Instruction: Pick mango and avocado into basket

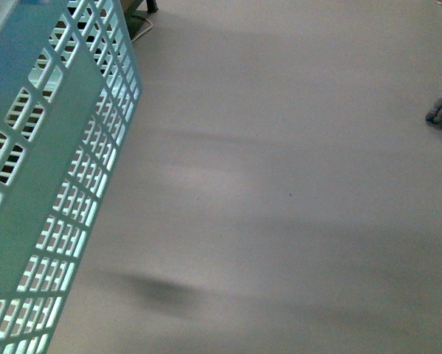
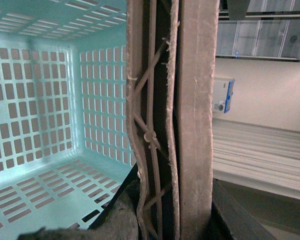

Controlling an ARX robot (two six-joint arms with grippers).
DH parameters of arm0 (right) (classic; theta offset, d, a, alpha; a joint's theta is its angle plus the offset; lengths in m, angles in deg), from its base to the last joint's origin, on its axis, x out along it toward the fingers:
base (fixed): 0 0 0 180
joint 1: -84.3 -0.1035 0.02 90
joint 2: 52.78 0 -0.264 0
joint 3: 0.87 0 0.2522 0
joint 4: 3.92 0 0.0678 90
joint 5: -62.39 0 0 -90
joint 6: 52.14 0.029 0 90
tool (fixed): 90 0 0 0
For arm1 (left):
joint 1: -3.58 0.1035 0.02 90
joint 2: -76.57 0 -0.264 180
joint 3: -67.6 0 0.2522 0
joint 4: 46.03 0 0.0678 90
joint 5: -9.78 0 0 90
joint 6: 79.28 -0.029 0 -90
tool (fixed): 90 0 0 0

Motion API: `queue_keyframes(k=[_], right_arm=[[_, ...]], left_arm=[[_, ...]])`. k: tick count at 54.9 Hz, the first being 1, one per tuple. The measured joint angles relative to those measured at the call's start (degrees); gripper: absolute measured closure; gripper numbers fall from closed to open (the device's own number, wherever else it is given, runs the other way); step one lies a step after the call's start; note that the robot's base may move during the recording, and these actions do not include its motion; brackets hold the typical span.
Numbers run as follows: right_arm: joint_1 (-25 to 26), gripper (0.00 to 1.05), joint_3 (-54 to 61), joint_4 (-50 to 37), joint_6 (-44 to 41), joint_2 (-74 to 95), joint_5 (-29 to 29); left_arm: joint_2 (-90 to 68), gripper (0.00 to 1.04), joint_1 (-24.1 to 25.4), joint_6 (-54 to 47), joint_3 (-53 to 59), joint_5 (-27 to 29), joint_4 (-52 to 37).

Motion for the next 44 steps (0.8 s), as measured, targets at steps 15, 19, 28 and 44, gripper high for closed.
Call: queue_keyframes(k=[15,19,28,44], right_arm=[[0.0,0.09,0.0,0.0,0.0,0.0,0.0],[0.0,0.09,0.0,0.0,0.0,0.0,0.0],[0.0,0.09,0.0,0.0,0.0,0.0,0.0],[0.0,0.09,0.0,0.0,0.0,0.0,0.0]], left_arm=[[0.0,0.85,0.0,0.0,0.0,0.0,0.0],[0.0,0.85,0.0,0.0,0.0,0.0,0.0],[0.0,0.85,0.0,0.0,0.0,0.0,0.0],[0.0,0.85,0.0,0.0,0.0,0.0,0.0]])
